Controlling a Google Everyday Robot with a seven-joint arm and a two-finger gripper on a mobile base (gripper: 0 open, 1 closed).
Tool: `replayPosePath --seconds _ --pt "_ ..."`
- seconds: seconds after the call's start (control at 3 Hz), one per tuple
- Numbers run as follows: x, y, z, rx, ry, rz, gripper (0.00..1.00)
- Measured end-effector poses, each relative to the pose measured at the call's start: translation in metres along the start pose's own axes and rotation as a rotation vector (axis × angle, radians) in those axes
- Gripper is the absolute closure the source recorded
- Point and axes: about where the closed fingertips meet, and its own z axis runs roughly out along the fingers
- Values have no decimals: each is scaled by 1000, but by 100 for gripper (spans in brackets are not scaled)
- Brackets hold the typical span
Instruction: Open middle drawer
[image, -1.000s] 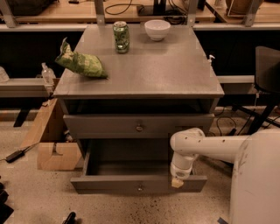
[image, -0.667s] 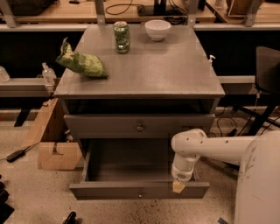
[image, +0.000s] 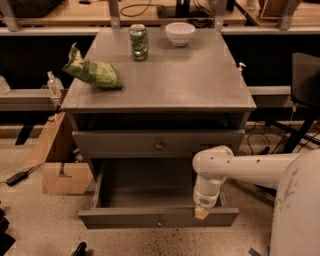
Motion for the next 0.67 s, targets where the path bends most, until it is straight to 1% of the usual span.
replayPosePath --seconds 0.33,0.67 --pt "0 29 -12 -29 18 43 100" --pt "0 28 -12 -29 18 43 100"
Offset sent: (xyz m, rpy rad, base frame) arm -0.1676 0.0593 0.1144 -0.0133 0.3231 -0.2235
